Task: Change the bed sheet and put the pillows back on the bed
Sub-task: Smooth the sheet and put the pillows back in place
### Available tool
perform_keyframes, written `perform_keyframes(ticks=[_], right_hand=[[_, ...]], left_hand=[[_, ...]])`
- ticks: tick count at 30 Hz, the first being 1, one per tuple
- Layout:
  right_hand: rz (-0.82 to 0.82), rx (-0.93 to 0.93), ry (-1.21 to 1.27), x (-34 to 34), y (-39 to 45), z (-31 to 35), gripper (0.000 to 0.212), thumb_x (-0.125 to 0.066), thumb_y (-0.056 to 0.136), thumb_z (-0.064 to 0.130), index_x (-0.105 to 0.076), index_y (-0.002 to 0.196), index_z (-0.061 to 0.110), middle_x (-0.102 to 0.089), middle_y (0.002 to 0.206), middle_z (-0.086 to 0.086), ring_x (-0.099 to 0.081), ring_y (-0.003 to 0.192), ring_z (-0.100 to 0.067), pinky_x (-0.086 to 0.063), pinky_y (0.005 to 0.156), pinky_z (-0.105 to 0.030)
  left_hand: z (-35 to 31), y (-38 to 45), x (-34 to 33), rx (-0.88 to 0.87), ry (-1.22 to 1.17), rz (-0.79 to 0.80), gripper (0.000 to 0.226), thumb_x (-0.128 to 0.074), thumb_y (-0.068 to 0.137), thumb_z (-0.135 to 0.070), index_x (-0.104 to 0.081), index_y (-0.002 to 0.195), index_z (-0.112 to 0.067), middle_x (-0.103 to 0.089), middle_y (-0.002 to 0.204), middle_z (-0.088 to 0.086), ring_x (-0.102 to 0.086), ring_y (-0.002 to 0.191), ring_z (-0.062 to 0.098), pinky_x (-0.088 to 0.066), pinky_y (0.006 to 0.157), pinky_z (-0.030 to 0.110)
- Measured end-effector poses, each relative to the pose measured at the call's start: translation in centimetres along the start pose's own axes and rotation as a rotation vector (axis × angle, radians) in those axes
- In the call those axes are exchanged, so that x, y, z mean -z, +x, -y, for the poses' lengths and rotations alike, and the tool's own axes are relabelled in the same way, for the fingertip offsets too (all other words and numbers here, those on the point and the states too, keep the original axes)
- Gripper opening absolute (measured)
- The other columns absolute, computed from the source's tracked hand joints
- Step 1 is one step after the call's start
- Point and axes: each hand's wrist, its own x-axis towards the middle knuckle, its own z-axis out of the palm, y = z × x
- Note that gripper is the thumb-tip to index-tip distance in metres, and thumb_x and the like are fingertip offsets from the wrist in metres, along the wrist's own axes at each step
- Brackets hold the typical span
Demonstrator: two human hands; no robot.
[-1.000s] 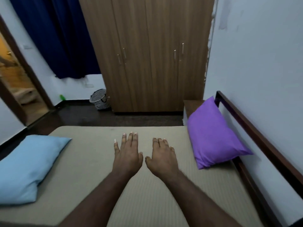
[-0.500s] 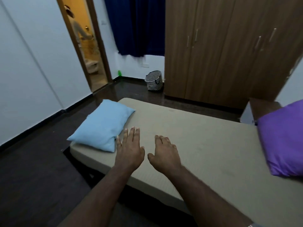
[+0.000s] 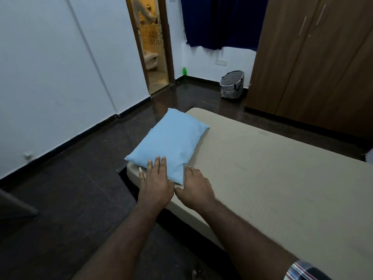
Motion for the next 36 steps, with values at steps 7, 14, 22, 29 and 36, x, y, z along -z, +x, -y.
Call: perform_keyframes(ticks=[7, 14, 22, 29, 36], right_hand=[[0.042, 0.009, 0.007, -0.4, 11.3, 3.7, 0.079, -0.055, 0.091, 0.047, -0.026, 0.153, 0.009, -0.036, 0.156, -0.009, -0.031, 0.144, -0.027, -0.033, 0.114, -0.049], [0.047, -0.124, 0.039, -1.7, 19.9, 5.0, 0.081, -0.054, 0.09, 0.042, -0.018, 0.157, 0.012, -0.025, 0.163, -0.006, -0.022, 0.15, -0.023, -0.029, 0.119, -0.044], [-0.038, -0.308, 0.122, -5.2, 30.1, 10.7, 0.08, -0.055, 0.093, 0.042, -0.017, 0.158, 0.013, -0.023, 0.164, -0.004, -0.023, 0.15, -0.023, -0.026, 0.121, -0.042], [-0.007, -0.524, 0.258, -9.4, 34.9, 9.3, 0.085, -0.056, 0.091, 0.041, -0.013, 0.159, 0.011, -0.02, 0.165, -0.006, -0.021, 0.15, -0.023, -0.023, 0.122, -0.038], [0.018, -0.738, 0.495, -13.4, 42.6, 3.8, 0.092, -0.065, 0.085, 0.04, -0.019, 0.157, 0.008, -0.031, 0.16, -0.006, -0.029, 0.148, -0.024, -0.03, 0.119, -0.038]], left_hand=[[5.4, 10.6, 0.9, 0.025, -0.012, 0.029, 0.078, -0.052, 0.098, -0.031, -0.009, 0.16, -0.015, -0.007, 0.168, 0.003, -0.002, 0.155, 0.025, -0.004, 0.124, 0.051], [10.5, 20.8, -0.3, -0.072, -0.018, 0.073, 0.077, -0.052, 0.099, -0.033, -0.009, 0.16, -0.016, -0.008, 0.168, 0.003, -0.001, 0.155, 0.027, -0.004, 0.123, 0.052], [18.2, 33.3, -0.8, -0.227, -0.039, 0.152, 0.076, -0.051, 0.099, -0.036, -0.01, 0.16, -0.015, -0.012, 0.168, 0.005, -0.006, 0.155, 0.03, -0.006, 0.123, 0.054], [20.4, 40.9, -4.4, -0.287, -0.035, 0.316, 0.075, -0.048, 0.102, -0.037, -0.006, 0.16, -0.016, -0.008, 0.168, 0.004, -0.004, 0.155, 0.029, -0.007, 0.123, 0.052], [19.9, 47.1, -11.6, -0.244, -0.082, 0.525, 0.078, -0.051, 0.101, -0.034, -0.004, 0.161, -0.017, -0.006, 0.168, 0.005, -0.008, 0.155, 0.025, -0.013, 0.123, 0.048]])
